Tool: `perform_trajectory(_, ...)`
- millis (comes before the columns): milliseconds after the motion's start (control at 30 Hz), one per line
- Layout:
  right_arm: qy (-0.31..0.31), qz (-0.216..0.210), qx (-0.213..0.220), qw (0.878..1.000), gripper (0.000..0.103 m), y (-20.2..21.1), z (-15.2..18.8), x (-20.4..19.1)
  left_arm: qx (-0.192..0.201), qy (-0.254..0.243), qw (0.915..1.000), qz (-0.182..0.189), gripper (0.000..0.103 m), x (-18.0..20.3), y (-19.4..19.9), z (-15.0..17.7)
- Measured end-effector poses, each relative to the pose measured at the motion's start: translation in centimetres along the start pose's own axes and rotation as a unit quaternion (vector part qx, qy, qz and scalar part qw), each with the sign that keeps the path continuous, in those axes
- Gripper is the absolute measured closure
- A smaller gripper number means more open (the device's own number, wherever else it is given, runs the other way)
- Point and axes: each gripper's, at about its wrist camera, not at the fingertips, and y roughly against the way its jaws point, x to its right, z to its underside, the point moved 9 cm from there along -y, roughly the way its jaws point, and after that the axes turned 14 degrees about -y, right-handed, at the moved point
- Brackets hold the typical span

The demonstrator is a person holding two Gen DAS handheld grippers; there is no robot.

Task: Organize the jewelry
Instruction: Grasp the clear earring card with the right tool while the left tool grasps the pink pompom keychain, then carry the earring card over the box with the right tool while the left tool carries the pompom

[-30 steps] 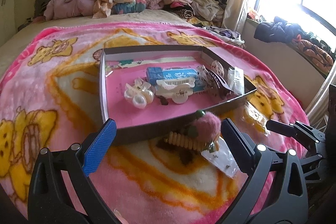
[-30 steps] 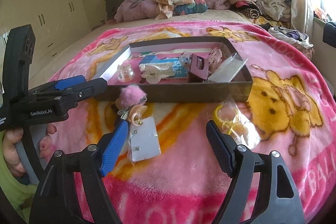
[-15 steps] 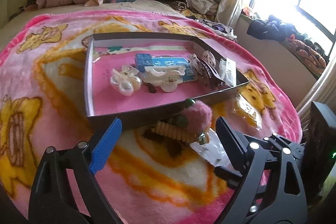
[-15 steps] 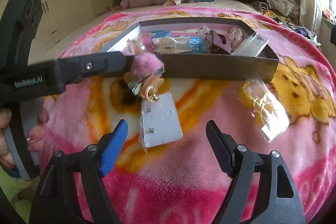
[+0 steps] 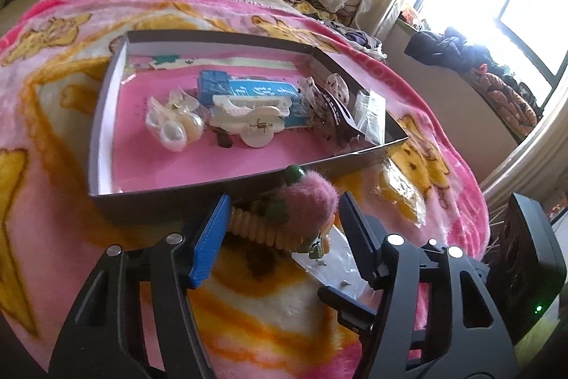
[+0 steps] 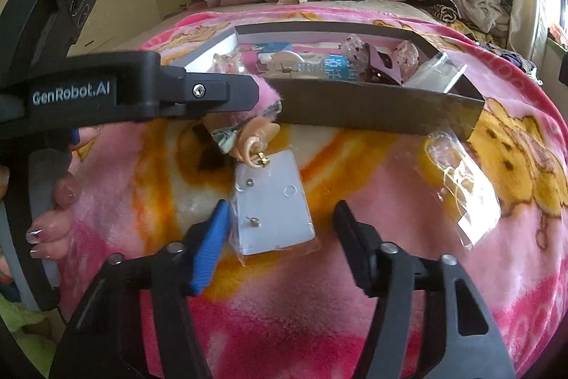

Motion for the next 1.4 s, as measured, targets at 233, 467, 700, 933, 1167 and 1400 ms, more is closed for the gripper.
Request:
perform_trajectory(233, 0.007, -0.017, -0.002, 1.0, 0.065, 0.5, 0.2, -0.3, -0.004, 0.003, 0.9999, 0.014, 0.059, 0.7, -0.6, -0.4)
perform_trajectory(467, -0.008, -0.028, -0.008, 1.0, 0.066, 1.0, 0.6, 0.1, -0.014, 0.0, 0.9997, 0.021, 0.075, 1.1, -1.3, -0.5)
perform_trajectory(700, -0.015, -0.022, -0.006, 1.0, 0.066, 2.3, 0.6, 0.8, 0.001, -0.02, 0.9997, 0.014, 0.076, 2.0, -0.4, -1.5)
perform_trajectory(933, -0.036, -0.008, 0.011, 0.999, 0.066, 4.7, 0.8, 2.6, 0.018, -0.027, 0.9994, 0.013, 0.076, 2.6, 0.6, -2.5)
perform_trajectory(1167, -0.065, 0.004, 0.03, 0.997, 0.066, 6.5, 0.2, 4.9, 0.024, -0.037, 0.9989, 0.014, 0.076, 3.3, 0.9, -3.1)
perform_trajectory(1400, -0.076, 0.014, 0.048, 0.996, 0.066, 7.6, -0.8, 6.0, 0.03, -0.044, 0.9985, 0.011, 0.076, 3.7, 0.8, -3.7)
